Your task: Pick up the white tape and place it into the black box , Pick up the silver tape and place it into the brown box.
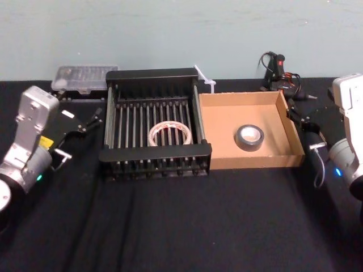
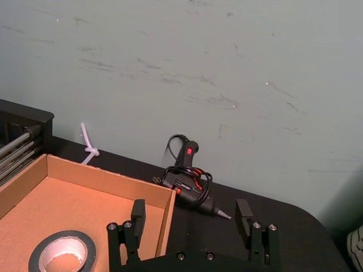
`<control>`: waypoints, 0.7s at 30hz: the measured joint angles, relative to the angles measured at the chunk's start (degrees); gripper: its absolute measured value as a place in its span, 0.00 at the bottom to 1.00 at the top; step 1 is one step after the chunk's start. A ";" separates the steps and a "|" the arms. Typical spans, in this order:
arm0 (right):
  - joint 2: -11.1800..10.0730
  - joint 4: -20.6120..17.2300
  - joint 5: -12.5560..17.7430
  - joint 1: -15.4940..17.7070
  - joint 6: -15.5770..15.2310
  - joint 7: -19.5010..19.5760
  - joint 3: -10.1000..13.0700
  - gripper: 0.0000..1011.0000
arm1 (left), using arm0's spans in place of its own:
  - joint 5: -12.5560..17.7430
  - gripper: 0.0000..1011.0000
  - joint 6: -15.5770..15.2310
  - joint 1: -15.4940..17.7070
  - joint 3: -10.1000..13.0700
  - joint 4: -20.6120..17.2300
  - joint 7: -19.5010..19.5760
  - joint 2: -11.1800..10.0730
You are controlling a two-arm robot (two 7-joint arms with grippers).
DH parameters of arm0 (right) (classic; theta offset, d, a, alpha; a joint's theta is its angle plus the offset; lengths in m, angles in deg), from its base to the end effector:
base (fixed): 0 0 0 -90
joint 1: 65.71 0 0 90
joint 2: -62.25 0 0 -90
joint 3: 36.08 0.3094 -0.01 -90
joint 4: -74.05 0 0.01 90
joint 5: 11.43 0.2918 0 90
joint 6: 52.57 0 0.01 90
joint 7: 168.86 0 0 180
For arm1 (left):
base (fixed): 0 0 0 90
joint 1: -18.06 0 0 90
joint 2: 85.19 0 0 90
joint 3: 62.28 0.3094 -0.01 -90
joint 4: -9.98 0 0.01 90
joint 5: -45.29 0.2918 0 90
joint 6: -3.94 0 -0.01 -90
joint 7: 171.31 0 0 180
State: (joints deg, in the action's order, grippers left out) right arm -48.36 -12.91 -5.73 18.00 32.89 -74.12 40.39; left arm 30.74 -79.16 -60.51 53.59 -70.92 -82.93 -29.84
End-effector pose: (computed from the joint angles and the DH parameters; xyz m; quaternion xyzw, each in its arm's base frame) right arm 0.3376 -0.0502 -0.3051 -0.1234 -0.0788 -0.6596 0.7373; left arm 0.3452 0.0982 -0.3147 0.1416 -0.1324 0.5799 0.7913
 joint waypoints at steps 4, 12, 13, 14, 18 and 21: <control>-0.04 0.01 0.00 -0.03 -0.02 0.00 -0.08 0.99 | 0.00 0.99 0.00 0.00 0.00 0.00 0.00 0.00; -0.12 0.01 0.00 -0.07 -0.07 0.01 -0.22 0.99 | 0.00 0.99 0.00 0.00 0.00 0.00 0.00 0.00; -0.12 0.01 0.00 -0.07 -0.07 0.02 -0.23 0.99 | 0.00 0.99 0.00 0.00 0.00 0.00 0.00 0.00; -0.12 0.01 0.00 -0.08 -0.08 0.02 -0.24 0.99 | 0.00 0.99 0.00 0.00 0.00 0.00 0.00 0.00; -0.15 0.01 0.01 -0.09 -0.09 0.03 -0.26 0.99 | 0.00 0.99 0.00 0.00 0.00 0.00 0.00 0.00; -0.16 0.01 0.02 -0.11 -0.09 0.04 -0.29 0.99 | 0.00 0.99 0.00 0.00 0.00 0.00 0.00 0.00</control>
State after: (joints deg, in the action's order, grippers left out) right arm -48.52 -12.90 -5.71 17.89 32.80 -74.08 40.10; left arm 30.74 -79.16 -60.51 53.59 -70.92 -82.93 -29.84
